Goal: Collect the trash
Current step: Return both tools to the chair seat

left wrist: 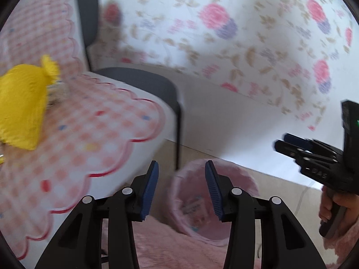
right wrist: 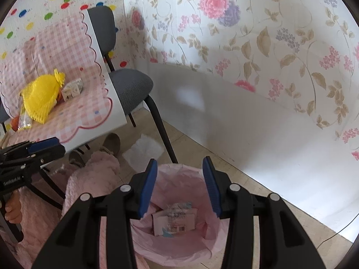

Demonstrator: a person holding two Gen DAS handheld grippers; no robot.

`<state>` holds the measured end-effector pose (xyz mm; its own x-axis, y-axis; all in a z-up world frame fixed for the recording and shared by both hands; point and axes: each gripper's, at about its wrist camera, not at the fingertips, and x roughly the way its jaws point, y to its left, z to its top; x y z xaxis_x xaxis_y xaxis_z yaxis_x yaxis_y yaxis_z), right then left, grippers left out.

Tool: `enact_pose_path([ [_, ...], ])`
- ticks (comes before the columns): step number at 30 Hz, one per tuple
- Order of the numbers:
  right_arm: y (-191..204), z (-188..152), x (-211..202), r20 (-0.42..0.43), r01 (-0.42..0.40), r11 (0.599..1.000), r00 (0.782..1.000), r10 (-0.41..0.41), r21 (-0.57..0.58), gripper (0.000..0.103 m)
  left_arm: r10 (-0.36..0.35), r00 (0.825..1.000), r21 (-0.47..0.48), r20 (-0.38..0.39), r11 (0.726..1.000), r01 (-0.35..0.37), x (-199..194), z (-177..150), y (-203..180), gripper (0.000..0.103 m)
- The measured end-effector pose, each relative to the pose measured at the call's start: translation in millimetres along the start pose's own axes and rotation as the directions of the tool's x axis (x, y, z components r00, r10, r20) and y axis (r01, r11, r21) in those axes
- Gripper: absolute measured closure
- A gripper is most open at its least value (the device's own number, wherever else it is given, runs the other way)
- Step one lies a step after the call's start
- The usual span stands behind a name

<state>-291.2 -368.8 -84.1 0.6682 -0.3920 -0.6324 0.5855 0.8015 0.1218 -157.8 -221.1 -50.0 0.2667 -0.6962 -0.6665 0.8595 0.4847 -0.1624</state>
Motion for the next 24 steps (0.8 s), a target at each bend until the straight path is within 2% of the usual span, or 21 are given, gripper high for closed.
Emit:
enact_pose_path([
  [7, 17, 20, -5, 0.067, -0.062, 0.998, 0.996, 0.063, -0.014, 0.061, 0.129, 0.989, -0.131, 0.074, 0.984, -0.119, -44, 9, 52, 0.058],
  [12, 34, 33, -6, 0.096, -0.117, 0.992, 0.988, 0.12, -0.04, 0.061, 0.192, 0.977, -0.173, 0.094, 0.97, -0.174, -68, 13, 75, 0.058],
  [15, 47, 43, -9, 0.122, -0.151, 0.987, 0.98, 0.158, -0.061, 0.061, 0.249, 0.964, -0.181, 0.098, 0.957, -0.229, -77, 12, 84, 0.051],
  [19, 65, 57, -11, 0.141, -0.199, 0.975, 0.967, 0.211, -0.097, 0.061, 0.32, 0.942, -0.215, 0.103, 0.932, -0.293, -93, 10, 99, 0.048],
  [22, 86, 66, -7, 0.133, -0.247, 0.958, 0.955, 0.267, -0.147, 0.061, 0.381, 0.92, -0.261, 0.096, 0.901, -0.346, -105, 6, 118, 0.047],
  [24, 106, 74, -1, 0.114, -0.286, 0.94, 0.944, 0.31, -0.185, 0.061, 0.451, 0.89, -0.293, 0.074, 0.863, -0.412, -112, 3, 134, 0.046],
])
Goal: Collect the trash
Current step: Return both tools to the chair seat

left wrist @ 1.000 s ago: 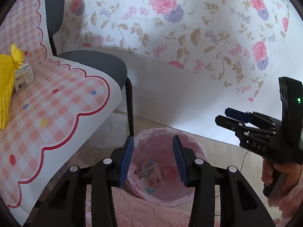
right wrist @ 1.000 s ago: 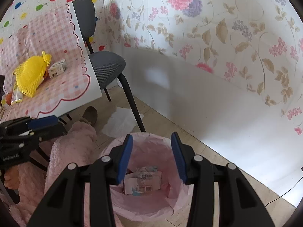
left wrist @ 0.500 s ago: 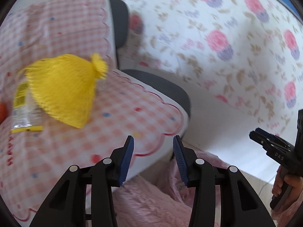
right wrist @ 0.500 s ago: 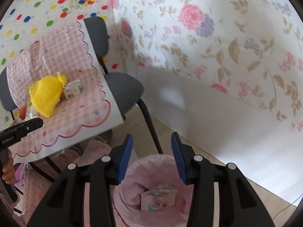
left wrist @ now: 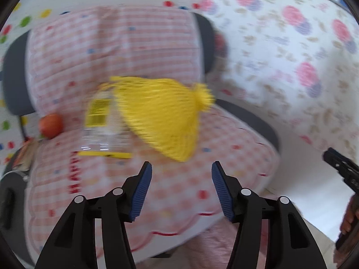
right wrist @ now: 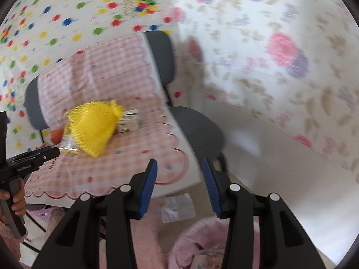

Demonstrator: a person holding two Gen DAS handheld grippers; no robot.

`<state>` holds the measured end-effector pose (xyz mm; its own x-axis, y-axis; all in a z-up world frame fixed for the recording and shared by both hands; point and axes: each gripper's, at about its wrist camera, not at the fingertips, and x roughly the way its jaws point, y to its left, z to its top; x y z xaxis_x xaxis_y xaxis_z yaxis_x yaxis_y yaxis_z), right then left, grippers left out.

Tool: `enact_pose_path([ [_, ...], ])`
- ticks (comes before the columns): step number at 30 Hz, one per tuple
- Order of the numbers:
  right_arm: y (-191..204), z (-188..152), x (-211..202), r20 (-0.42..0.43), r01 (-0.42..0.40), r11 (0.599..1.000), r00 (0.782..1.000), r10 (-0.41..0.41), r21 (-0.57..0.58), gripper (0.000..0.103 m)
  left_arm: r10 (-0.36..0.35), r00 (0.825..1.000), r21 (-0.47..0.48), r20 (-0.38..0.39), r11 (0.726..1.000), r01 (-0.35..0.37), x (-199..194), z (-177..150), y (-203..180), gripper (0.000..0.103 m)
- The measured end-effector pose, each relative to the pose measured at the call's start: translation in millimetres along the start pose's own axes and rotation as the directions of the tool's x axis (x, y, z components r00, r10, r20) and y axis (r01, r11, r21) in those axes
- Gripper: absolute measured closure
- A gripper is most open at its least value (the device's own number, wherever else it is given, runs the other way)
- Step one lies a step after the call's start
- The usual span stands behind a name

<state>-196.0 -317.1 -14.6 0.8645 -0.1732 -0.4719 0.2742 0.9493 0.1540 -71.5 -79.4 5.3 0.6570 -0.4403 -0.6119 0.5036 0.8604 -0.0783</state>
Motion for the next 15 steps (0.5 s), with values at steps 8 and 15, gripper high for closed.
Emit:
enact_pose_path([
  [8, 66, 27, 59, -0.058, -0.156, 0.982, 0.987, 0.151, -0.108, 0.059, 0.167, 0.985, -0.082, -0.033, 0.982, -0.169, 2, -8, 60, 0.036],
  [15, 140, 35, 109, -0.115, -0.246, 0.944, 0.967, 0.226, -0.221, 0.038, 0.294, 0.955, -0.129, -0.038, 0.946, -0.296, 4, -6, 99, 0.02],
])
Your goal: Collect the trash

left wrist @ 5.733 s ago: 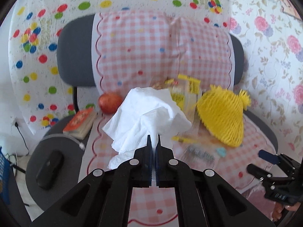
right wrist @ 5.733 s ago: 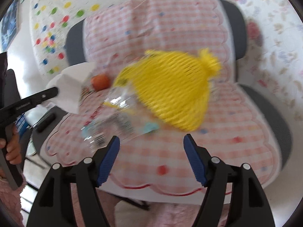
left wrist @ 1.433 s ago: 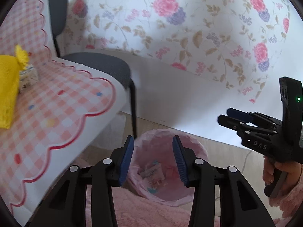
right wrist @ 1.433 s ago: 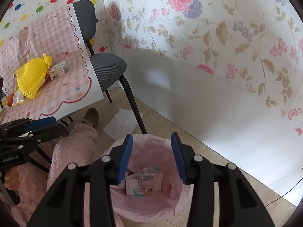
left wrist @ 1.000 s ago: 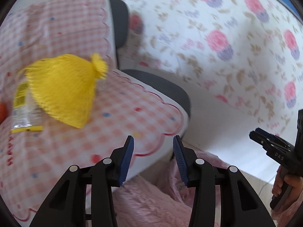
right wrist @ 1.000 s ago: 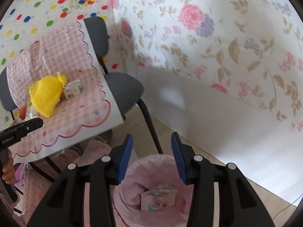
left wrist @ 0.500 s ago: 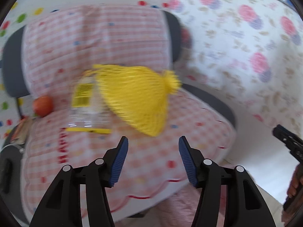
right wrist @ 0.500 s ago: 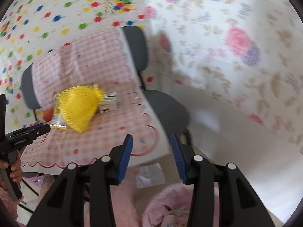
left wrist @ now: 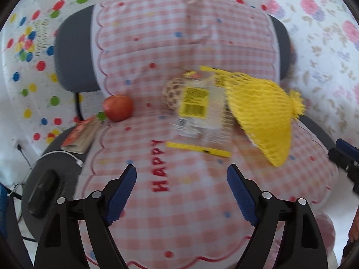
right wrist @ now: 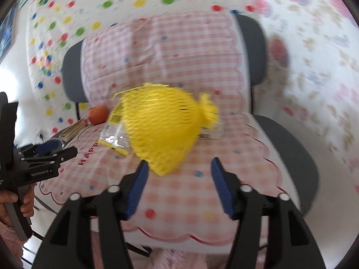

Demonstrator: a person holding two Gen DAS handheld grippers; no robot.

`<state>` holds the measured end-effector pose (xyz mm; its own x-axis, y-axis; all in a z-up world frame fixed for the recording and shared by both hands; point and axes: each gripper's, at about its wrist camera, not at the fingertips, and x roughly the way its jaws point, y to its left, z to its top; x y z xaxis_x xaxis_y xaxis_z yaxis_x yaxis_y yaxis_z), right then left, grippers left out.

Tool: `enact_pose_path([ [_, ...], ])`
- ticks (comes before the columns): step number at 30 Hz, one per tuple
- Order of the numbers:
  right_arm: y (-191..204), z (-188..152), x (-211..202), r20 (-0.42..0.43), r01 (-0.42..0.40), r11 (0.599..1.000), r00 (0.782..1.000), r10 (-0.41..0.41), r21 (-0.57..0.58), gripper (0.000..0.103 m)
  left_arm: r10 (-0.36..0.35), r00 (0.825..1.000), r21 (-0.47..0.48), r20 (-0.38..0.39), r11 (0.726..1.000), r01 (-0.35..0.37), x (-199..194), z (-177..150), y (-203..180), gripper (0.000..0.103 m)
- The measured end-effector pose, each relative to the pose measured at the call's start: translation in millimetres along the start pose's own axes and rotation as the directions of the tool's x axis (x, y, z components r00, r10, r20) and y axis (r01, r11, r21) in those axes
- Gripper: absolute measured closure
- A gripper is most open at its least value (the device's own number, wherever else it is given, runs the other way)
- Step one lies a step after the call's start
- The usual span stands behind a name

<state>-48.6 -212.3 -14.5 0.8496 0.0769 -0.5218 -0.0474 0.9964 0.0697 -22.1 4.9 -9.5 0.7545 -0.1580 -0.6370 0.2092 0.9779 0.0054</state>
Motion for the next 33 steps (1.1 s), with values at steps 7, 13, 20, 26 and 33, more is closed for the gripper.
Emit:
enact_pose_path([
  [7, 51, 12, 49, 0.021, 0.095, 0.986, 0.995, -0.093, -0.137, 0.022, 0.009, 1.0, -0.034, -0.023, 0.999, -0.01, 20, -1, 18, 0.017],
  [13, 86, 9, 89, 0.061, 0.274, 0.92, 0.961, -0.268, -0.281, 0.022, -0.004, 0.999, -0.065, -0.049, 0.998, 0.001, 36, -3, 32, 0.017],
  [20, 88, 10, 116, 0.084, 0.391, 0.865, 0.919, -0.385, -0.314, 0.022, -0.016, 0.999, -0.075, -0.051, 0.997, 0.012, 42, 0, 39, 0.017],
  [26, 74, 18, 94, 0.143, 0.408, 0.87, 0.913, -0.383, -0.277, 0.051, -0.02, 0.998, -0.072, -0.056, 0.997, 0.016, 41, 0, 38, 0.017],
  [33, 6, 53, 17, 0.19, 0.252, 0.968, 0.951, -0.246, -0.009, 0.088, -0.036, 0.999, -0.044, -0.041, 0.998, 0.034, 27, -1, 22, 0.017],
])
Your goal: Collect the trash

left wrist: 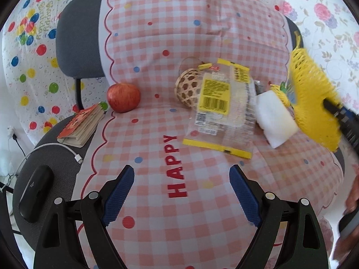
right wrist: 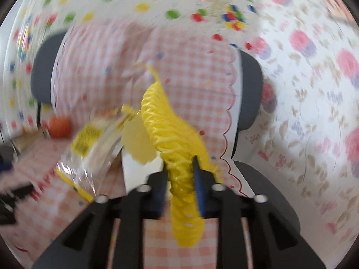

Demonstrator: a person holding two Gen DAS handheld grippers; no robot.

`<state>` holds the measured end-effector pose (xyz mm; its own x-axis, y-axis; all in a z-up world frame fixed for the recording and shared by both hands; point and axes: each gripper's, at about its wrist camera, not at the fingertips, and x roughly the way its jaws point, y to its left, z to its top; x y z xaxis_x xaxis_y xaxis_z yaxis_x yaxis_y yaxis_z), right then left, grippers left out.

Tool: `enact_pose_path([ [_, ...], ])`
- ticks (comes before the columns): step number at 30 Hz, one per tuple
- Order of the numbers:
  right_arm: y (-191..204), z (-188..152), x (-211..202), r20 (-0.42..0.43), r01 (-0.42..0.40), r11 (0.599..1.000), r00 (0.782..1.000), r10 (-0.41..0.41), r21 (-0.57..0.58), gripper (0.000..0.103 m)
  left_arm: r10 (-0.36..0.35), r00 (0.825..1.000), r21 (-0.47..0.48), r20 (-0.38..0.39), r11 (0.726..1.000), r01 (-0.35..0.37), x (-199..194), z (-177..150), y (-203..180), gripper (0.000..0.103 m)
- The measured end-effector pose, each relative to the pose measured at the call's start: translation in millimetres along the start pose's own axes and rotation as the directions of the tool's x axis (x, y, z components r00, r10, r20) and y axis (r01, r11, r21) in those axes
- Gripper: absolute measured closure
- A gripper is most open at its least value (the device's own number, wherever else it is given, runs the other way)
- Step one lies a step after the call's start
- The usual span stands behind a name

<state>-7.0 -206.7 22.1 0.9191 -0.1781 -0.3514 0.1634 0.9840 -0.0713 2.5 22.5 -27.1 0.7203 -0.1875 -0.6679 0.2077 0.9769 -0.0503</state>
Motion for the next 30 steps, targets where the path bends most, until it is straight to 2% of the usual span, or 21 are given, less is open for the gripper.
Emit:
enact_pose_path([
  [4, -39, 5, -19, 0.005, -0.076, 0.989, 0.997, 0.076, 0.127, 0.09, -0.027, 1.0, 0.023, 0.009, 0.999, 0.026, -5, 1, -15, 0.017],
  [8, -59, -4, -33, -0.011, -0.117, 0.976, 0.993, 0.121, 0.185, 0.09, -0.051, 0.999, 0.037, 0.004, 0.998, 0.051, -4, 4, -28, 0.017],
  [17, -63, -36, -32, -0.067, -0.106, 0.97, 0.99, 0.123, 0.217, 0.09, -0.081, 0.996, 0.038, -0.03, 0.996, 0.082, 23, 16, -49, 0.017],
  [21, -67, -39, -27, -0.067, -0.105, 0.968, 0.99, 0.123, 0.228, 0.09, -0.059, 0.998, 0.069, -0.037, 0.996, 0.062, 40, 26, -68, 0.017],
  [26, -68, -39, -22, -0.065, -0.115, 0.965, 0.989, 0.133, 0.234, 0.09, 0.028, 0.999, 0.116, -0.044, 0.993, -0.023, 72, 43, -94, 0.017],
  [30, -68, -39, -19, -0.067, -0.117, 0.966, 0.988, 0.136, 0.231, 0.09, 0.072, 0.996, 0.118, -0.053, 0.991, -0.065, 91, 51, -103, 0.017],
])
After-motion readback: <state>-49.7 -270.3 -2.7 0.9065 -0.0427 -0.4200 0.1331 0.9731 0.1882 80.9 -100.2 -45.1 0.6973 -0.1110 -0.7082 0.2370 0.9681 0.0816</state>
